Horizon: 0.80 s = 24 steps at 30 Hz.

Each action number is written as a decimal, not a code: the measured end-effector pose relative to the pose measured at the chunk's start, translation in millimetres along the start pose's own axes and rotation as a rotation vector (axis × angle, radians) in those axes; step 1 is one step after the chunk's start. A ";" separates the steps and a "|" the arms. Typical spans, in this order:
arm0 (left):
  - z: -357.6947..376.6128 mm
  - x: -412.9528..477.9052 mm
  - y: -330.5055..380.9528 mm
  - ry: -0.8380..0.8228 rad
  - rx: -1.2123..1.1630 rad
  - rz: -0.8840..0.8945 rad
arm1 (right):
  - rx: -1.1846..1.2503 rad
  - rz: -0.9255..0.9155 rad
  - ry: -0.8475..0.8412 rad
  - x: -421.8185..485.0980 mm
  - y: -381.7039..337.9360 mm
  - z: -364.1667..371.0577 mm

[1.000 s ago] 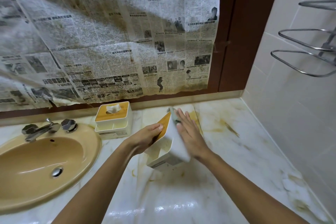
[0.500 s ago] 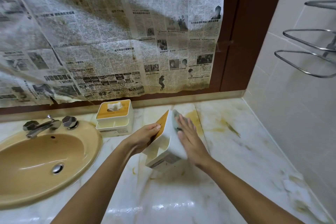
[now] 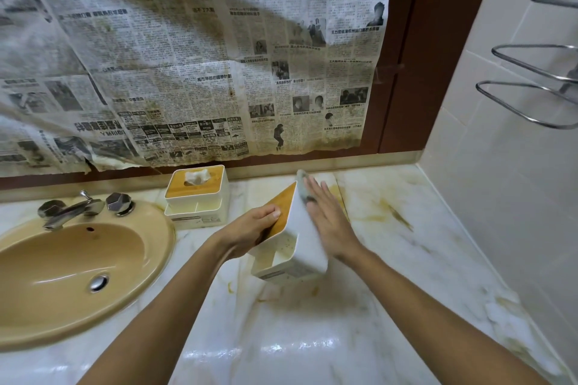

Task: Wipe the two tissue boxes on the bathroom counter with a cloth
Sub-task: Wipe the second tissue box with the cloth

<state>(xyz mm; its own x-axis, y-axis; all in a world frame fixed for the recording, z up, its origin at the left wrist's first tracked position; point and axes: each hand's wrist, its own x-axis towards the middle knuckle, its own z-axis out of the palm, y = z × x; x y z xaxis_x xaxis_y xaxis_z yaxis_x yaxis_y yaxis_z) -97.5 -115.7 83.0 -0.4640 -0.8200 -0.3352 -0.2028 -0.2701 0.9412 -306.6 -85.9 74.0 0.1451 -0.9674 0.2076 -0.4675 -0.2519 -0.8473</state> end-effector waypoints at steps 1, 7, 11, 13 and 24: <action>0.9 -1.4 1.6 0.000 0.024 0.001 | 0.058 0.070 -0.010 7.2 -0.3 -3.7; -6.3 -7.6 8.4 -0.019 0.221 0.013 | 0.446 0.380 0.269 10.0 -9.0 -18.5; -17.9 -8.9 8.4 -0.064 0.418 0.047 | 0.474 0.507 0.459 5.0 2.3 -26.9; -25.8 -3.4 5.6 -0.073 0.653 0.077 | 0.520 0.546 0.487 1.2 7.0 -30.8; -18.9 9.4 -1.1 -0.297 1.558 0.000 | 0.720 0.627 0.382 -21.5 4.3 -26.2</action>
<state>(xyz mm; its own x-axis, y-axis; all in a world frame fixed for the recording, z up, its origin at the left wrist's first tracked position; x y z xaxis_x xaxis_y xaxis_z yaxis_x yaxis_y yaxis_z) -85.2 -132.6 79.6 -0.5707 -0.6460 -0.5069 -0.7646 0.6433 0.0410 -334.6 -66.8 78.7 -0.2914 -0.8949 -0.3381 0.2882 0.2549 -0.9230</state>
